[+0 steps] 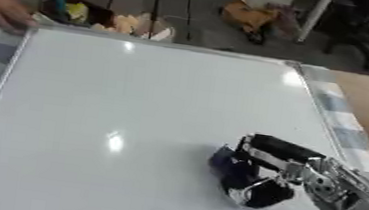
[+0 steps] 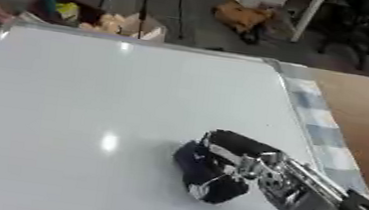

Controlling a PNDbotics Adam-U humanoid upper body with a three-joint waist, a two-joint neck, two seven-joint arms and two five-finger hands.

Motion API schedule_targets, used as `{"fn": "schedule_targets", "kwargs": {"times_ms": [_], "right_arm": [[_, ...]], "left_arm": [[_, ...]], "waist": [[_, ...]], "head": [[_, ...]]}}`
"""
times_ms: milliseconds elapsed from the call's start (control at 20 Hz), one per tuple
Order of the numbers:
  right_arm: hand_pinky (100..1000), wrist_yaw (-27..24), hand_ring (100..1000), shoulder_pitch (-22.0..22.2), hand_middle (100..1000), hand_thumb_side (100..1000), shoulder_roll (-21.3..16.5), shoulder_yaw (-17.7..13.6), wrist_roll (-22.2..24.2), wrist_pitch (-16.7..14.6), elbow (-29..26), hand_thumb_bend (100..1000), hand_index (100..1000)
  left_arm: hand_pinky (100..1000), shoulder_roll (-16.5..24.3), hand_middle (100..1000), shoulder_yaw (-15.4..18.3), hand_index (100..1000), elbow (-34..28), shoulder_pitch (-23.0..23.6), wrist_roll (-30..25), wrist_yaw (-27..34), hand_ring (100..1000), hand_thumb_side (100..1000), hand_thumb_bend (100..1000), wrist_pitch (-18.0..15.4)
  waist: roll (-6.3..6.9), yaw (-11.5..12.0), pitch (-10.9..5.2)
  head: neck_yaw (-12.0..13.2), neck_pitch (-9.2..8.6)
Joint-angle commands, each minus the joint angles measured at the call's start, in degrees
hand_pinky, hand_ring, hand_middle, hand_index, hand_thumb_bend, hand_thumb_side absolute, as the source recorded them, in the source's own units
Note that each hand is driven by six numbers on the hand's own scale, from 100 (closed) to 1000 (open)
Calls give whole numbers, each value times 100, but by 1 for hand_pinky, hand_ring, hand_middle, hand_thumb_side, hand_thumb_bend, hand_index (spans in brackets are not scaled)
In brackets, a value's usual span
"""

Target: Wipe the whiteboard clean with a brush.

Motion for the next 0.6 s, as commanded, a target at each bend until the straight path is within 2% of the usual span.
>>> {"fn": "schedule_targets", "kwargs": {"times_ms": [50,350,600], "right_arm": [[512,387,576,-51,248,261,-16,191,-46,-284,-100,100,355],[525,946,580,-82,251,274,47,459,-223,-684,-100,100,359],[541,1189,585,-105,254,286,86,552,-325,-850,-100,100,362]], "left_arm": [[369,20,591,-22,490,-102,-64,63,28,706,928,112,-32],[371,20,591,-31,492,-102,-69,132,21,704,925,111,-98],[370,14,591,-41,491,-102,-65,149,-6,704,925,110,-122]], "waist": [[31,15,-135],[40,20,-149],[44,31,-151]], "head": [[-9,-14],[-8,-7],[1,2]]}}
